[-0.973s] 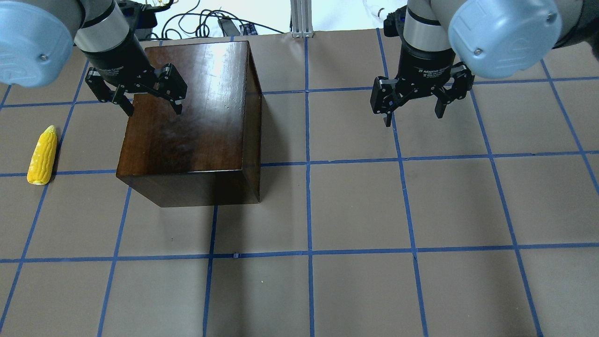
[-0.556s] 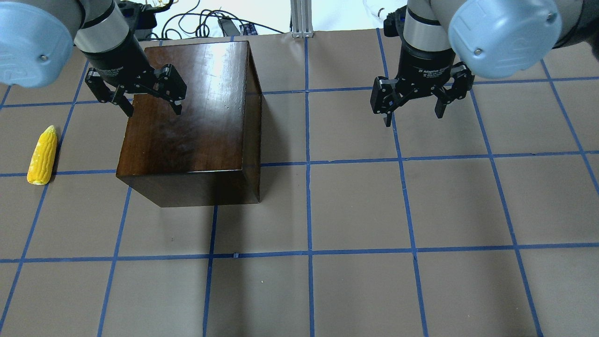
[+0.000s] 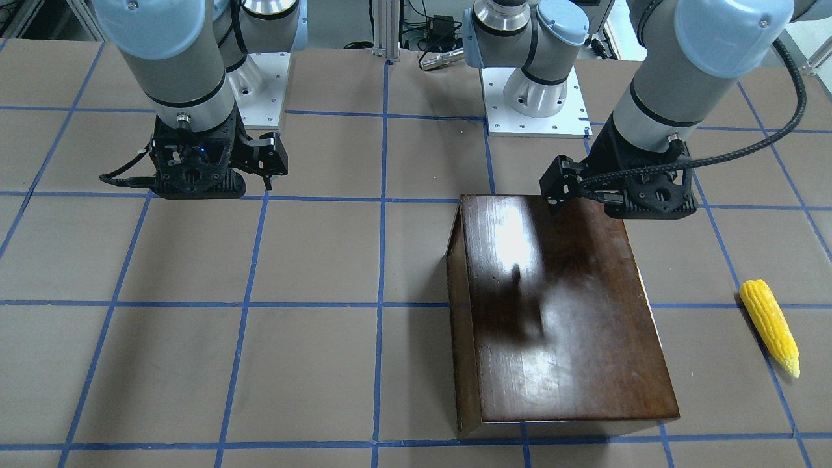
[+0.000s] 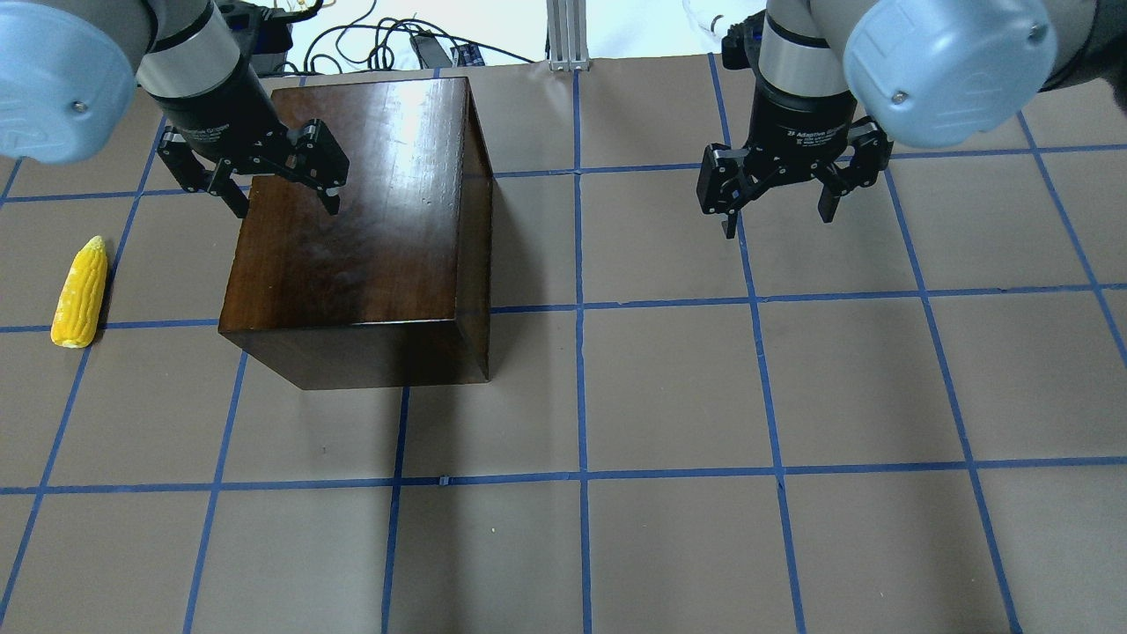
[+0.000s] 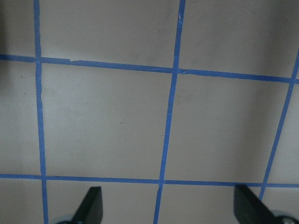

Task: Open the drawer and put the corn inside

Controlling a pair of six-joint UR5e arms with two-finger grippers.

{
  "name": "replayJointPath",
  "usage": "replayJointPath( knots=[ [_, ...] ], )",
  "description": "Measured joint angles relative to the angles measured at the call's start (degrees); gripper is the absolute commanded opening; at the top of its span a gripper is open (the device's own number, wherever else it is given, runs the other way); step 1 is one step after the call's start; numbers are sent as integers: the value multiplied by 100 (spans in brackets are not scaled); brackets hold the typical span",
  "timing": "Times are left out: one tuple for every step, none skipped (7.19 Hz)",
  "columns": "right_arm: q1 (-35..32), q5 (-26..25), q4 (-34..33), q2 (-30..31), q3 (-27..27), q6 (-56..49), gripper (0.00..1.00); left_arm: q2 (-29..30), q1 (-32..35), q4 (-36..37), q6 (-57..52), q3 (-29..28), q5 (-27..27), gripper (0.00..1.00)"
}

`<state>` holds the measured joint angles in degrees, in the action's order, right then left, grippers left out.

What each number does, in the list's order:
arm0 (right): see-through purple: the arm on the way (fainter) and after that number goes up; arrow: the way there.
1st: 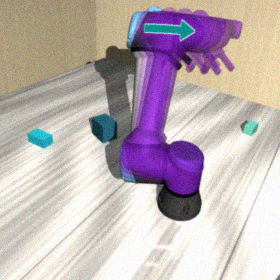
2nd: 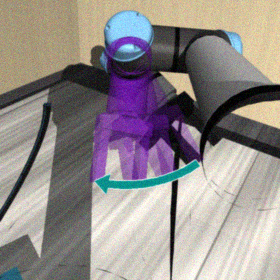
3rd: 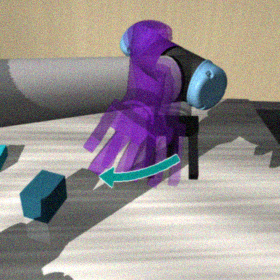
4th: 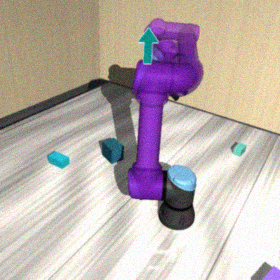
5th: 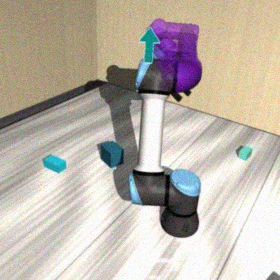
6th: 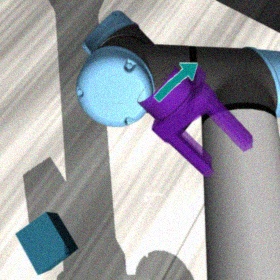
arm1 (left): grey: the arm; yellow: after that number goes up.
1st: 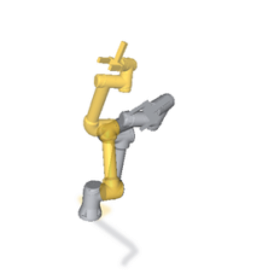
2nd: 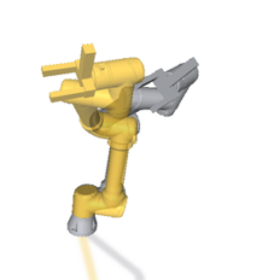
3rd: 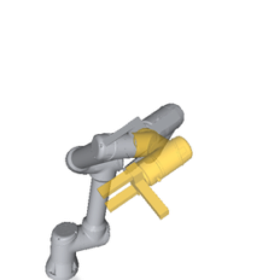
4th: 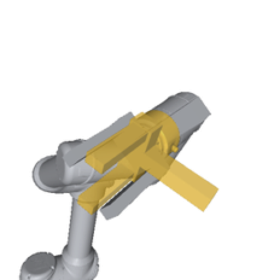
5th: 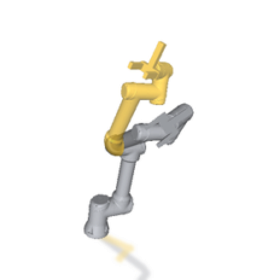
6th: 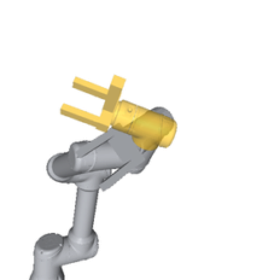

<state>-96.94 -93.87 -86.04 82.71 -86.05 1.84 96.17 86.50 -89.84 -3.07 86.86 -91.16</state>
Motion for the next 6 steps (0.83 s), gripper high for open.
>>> replayJointPath(
  knots=[
    [0,0,0,0,0,0,100,-15,-36,-4,2,-10,14,100],
    [0,0,0,0,0,0,100,-13,-62,-10,5,-21,23,100],
    [0,0,0,0,0,0,100,2,-77,-18,22,-23,30,100],
    [0,0,0,0,0,0,100,24,-85,-23,49,-23,37,100],
    [0,0,0,0,0,0,100,30,-90,-25,43,-17,34,100],
    [0,0,0,0,0,0,100,24,-90,-25,23,-21,13,100]
  ],
)
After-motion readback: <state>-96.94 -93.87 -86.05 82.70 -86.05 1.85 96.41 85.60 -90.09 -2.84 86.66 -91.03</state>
